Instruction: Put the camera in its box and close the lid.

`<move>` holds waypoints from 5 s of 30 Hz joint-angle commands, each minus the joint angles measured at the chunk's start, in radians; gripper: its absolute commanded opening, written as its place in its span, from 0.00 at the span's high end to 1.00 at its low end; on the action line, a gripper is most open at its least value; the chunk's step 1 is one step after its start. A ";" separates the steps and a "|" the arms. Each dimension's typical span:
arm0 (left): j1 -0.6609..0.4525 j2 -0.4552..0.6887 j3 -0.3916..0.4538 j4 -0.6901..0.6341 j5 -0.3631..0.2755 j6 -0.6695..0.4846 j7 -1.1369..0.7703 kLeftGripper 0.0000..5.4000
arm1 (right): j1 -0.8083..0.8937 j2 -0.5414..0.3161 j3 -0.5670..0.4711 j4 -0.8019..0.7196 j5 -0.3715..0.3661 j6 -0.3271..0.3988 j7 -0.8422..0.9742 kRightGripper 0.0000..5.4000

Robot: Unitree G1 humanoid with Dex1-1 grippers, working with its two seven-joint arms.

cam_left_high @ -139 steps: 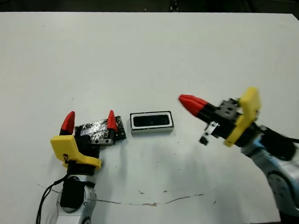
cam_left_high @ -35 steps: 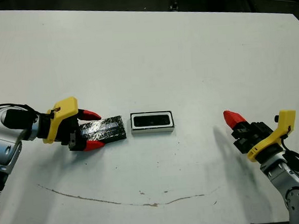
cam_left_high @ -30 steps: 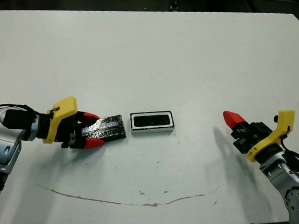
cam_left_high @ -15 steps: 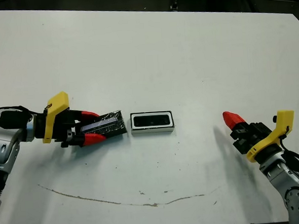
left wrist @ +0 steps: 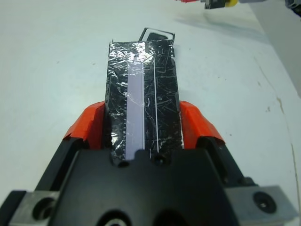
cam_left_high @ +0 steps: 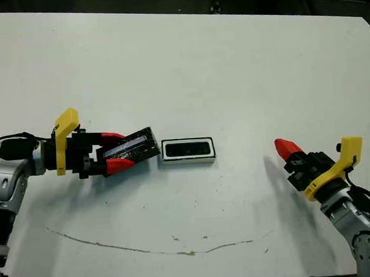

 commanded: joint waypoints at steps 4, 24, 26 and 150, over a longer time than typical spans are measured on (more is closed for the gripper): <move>-0.030 -0.055 -0.028 0.031 0.019 -0.043 0.000 0.41 | 0.009 -0.013 -0.002 -0.001 -0.003 0.014 -0.002 1.00; -0.072 -0.133 -0.120 0.047 0.143 -0.143 0.069 0.41 | 0.014 -0.012 -0.004 0.007 -0.019 0.003 0.019 1.00; -0.080 -0.138 -0.130 0.048 0.149 -0.139 0.071 0.41 | 0.015 -0.013 -0.005 0.004 -0.016 0.005 0.021 1.00; -0.134 -0.142 -0.166 0.283 0.280 -0.248 0.081 0.00 | 0.023 -0.012 -0.009 0.005 -0.011 0.002 0.023 1.00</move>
